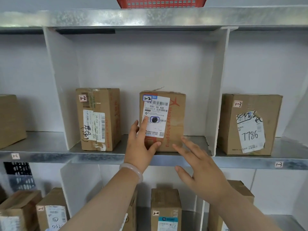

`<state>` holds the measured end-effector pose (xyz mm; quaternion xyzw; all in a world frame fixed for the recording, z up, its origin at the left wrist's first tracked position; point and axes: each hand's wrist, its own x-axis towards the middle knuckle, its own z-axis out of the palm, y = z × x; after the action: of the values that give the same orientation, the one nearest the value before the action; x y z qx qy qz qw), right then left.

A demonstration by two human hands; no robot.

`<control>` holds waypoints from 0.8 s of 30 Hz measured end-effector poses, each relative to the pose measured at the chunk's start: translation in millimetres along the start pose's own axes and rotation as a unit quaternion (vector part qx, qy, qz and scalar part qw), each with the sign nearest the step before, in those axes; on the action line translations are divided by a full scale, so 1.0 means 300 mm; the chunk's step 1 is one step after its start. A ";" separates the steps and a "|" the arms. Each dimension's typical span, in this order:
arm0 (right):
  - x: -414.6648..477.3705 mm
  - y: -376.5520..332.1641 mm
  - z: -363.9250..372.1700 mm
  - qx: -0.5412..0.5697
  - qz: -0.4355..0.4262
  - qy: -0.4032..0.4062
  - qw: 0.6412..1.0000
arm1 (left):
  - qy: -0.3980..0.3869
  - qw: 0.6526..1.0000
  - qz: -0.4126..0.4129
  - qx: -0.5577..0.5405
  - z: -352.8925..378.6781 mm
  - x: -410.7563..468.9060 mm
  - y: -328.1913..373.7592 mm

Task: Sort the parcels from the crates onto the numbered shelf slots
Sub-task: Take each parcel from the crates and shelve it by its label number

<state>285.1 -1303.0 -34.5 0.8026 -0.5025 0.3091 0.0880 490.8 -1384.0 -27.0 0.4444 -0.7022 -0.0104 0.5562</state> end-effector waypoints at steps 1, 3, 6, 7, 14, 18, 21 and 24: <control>0.001 -0.006 0.002 0.007 -0.005 0.000 1.000 | -0.001 1.000 -0.001 0.007 -0.014 -0.009 0.012; 0.001 -0.029 0.016 0.012 -0.023 0.008 1.000 | 0.003 1.000 0.007 0.030 -0.058 -0.042 0.029; -0.005 -0.079 0.069 0.011 -0.055 0.007 0.998 | 0.024 0.993 0.041 0.105 -0.158 -0.136 0.030; -0.007 -0.105 0.093 0.020 -0.070 -0.003 0.997 | 0.031 0.988 0.048 0.145 -0.197 -0.180 0.022; -0.057 -0.415 0.317 0.092 -0.227 -0.051 0.968 | 0.037 0.902 -0.037 0.429 -0.546 -0.596 -0.017; -0.125 -0.664 0.420 0.179 -0.318 -0.131 0.922 | 0.027 0.840 -0.145 0.523 -0.797 -0.870 0.075; -0.216 -0.863 0.452 0.210 -0.399 -0.174 0.875 | 0.028 0.788 -0.222 0.573 -0.964 -1.067 0.192; -0.334 -1.044 0.437 0.241 -0.452 -0.190 0.837 | 0.053 0.746 -0.280 0.601 -1.101 -1.242 0.321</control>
<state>577.8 -1136.8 -143.9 0.9794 0.0000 0.1875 -0.0750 687.8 -930.5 -139.7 0.8635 -0.3760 0.2820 0.1828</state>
